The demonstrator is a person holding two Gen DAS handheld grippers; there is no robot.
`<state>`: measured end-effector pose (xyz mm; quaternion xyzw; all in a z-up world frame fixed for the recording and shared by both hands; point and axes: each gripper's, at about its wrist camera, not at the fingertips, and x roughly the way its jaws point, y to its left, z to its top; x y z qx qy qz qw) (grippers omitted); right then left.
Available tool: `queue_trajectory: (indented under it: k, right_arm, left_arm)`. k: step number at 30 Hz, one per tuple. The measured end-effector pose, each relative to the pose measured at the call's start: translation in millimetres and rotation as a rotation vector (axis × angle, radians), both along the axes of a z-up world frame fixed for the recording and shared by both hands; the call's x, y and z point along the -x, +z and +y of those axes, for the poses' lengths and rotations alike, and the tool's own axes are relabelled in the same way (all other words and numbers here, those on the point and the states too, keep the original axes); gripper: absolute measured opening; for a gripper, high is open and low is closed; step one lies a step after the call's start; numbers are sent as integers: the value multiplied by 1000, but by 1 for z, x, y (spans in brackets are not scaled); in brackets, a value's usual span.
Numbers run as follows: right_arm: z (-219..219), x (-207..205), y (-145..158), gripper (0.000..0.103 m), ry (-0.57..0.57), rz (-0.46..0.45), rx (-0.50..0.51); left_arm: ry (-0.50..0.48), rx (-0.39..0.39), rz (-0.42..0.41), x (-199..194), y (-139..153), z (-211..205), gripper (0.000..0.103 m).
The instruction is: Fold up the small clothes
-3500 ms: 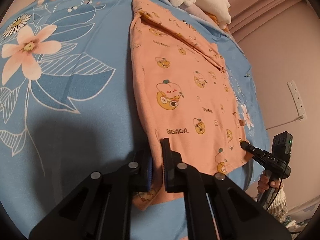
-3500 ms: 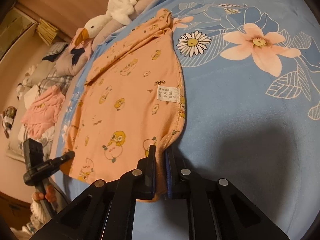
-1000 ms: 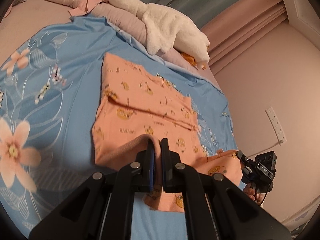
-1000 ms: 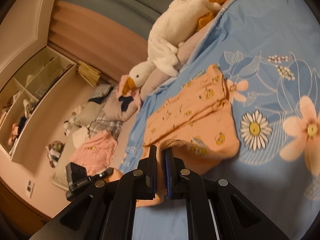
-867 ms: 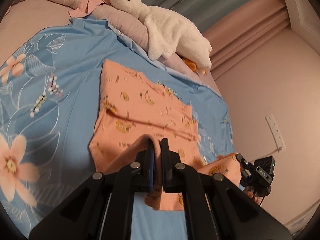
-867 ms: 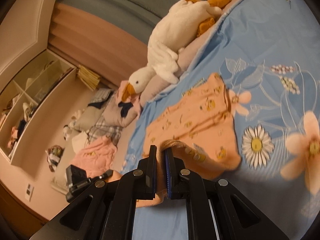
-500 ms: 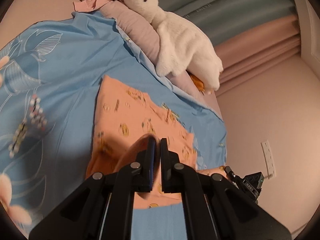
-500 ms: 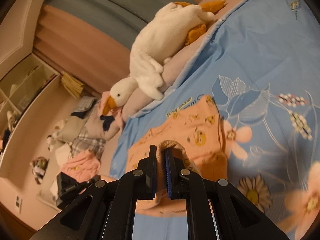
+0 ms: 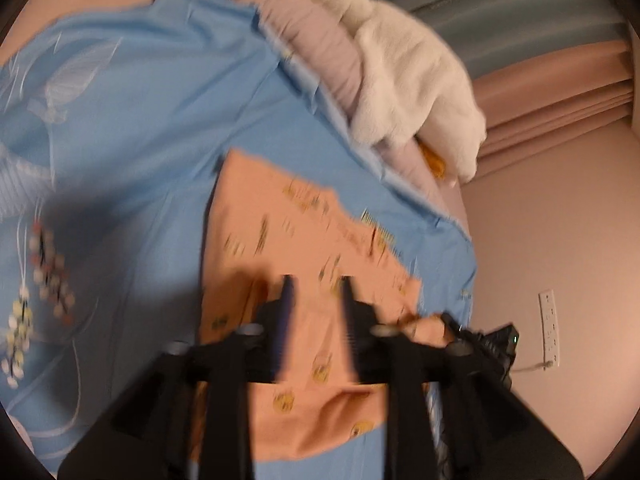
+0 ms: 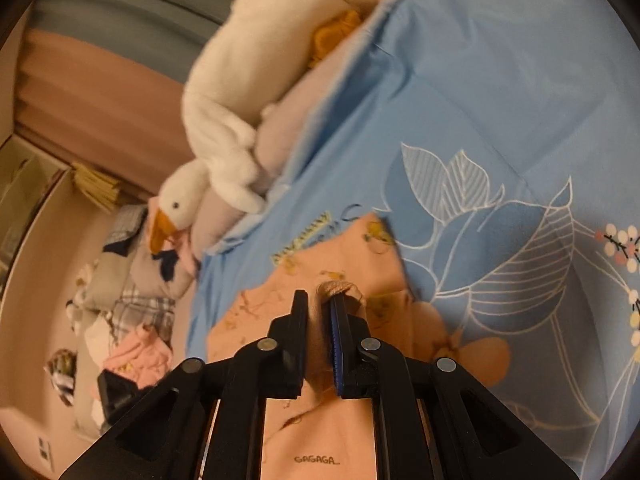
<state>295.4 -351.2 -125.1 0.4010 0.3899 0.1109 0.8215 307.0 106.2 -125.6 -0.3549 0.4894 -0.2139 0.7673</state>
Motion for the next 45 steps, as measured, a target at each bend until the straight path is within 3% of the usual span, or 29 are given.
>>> queue_trajectory:
  k: [1, 3, 15, 17, 26, 29, 32, 33, 35, 36, 37, 41, 43, 45]
  right_arm:
    - [0, 0, -1, 24, 5, 9, -11]
    - [2, 5, -2, 40, 21, 12, -40]
    - [12, 21, 6, 40, 63, -7, -34]
    - [13, 20, 4, 40, 64, -3, -29]
    - [22, 16, 1, 40, 103, 2, -22]
    - [24, 16, 0, 40, 124, 6, -12]
    - [24, 17, -1, 40, 128, 17, 1]
    - [23, 16, -1, 40, 129, 20, -2]
    - [23, 16, -1, 40, 130, 18, -3]
    - [23, 15, -1, 40, 132, 19, -3]
    - [23, 16, -1, 40, 132, 19, -2]
    - [24, 16, 1, 40, 141, 11, 24]
    - [25, 14, -1, 22, 144, 29, 46]
    - [27, 13, -6, 12, 139, 70, 82]
  left_arm:
    - [0, -2, 13, 4, -3, 1, 50]
    - [-1, -38, 12, 13, -5, 3, 49]
    - [-55, -32, 18, 17, -14, -8, 46]
    - [-67, -36, 20, 13, -18, -11, 40]
    - [-144, -31, 44, 23, -29, -16, 40]
    - [-150, -82, 61, 25, -31, -17, 40]
    - [-136, -38, 91, 18, -38, -16, 40]
    - [-139, -17, 87, 17, -38, -19, 38]
    - [-141, -7, 76, 15, -34, -23, 19]
    - [-146, -7, 65, 14, -32, -26, 16]
    - [-150, -2, 59, 14, -30, -28, 9]
    - [-160, -39, 83, 12, -33, -36, 6]
    - [-123, -15, 104, 13, -38, -31, 6]
    - [-79, 38, 89, 14, -38, -22, 5]
